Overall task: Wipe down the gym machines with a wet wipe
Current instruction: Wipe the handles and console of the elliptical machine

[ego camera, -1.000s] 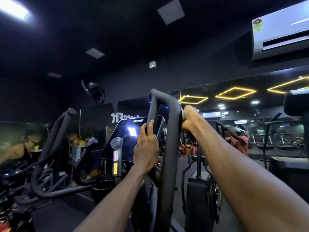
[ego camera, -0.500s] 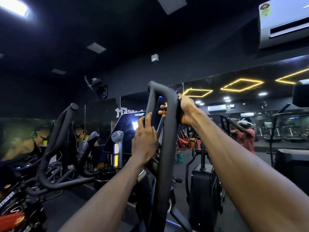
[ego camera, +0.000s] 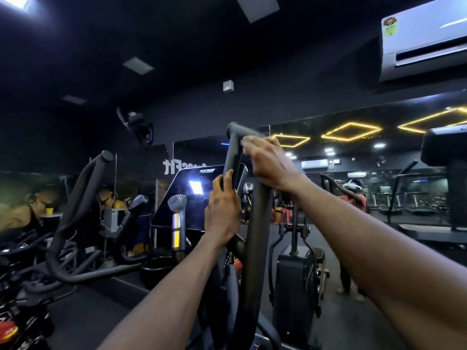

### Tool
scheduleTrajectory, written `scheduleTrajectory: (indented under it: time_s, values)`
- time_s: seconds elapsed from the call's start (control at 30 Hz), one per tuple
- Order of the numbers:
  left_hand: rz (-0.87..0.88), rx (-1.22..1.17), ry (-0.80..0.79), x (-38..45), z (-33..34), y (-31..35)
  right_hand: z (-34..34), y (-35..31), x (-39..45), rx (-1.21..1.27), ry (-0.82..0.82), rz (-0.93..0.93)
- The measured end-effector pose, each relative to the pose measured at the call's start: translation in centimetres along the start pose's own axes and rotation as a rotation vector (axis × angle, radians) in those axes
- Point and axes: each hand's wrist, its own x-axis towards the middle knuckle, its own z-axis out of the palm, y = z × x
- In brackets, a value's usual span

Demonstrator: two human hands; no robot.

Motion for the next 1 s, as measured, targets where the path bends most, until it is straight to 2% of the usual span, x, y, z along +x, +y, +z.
scheduleTrajectory:
  time_s: [0.03,0.1,0.27,0.4,0.57,0.67,0.73,0.83,1.0]
  values:
    - [0.004,-0.005,-0.002,0.0,0.0,0.0,-0.1,0.2,-0.2,-0.126,-0.108,-0.024]
    - [0.017,-0.011,-0.003,-0.1,-0.2,-0.2,-0.6,-0.3,-1.2,-0.286,-0.211,-0.037]
    - [0.032,-0.032,-0.004,-0.1,-0.2,-0.3,-1.5,-2.8,-3.7,-0.327,-0.365,-0.127]
    - [0.032,-0.059,-0.008,0.1,-0.1,-0.4,-1.9,-3.4,-4.5,-0.334,-0.296,-0.035]
    - [0.043,-0.111,-0.022,-0.2,-0.1,-0.9,-0.3,-5.5,-9.4,-0.349,-0.247,-0.167]
    - [0.051,-0.122,-0.025,-0.2,0.1,-1.0,-0.9,-5.7,-9.6,-0.343,-0.214,-0.105]
    - [0.046,-0.148,-0.018,-0.2,0.2,-1.1,-0.4,-7.2,-11.0,-0.306,-0.223,-0.073]
    - [0.050,-0.200,0.000,-0.2,0.4,-1.5,0.5,-8.9,-14.0,-0.235,-0.276,-0.120]
    - [0.036,-0.250,-0.004,-0.7,0.5,-1.4,-1.0,-9.1,-13.5,-0.127,-0.213,-0.048]
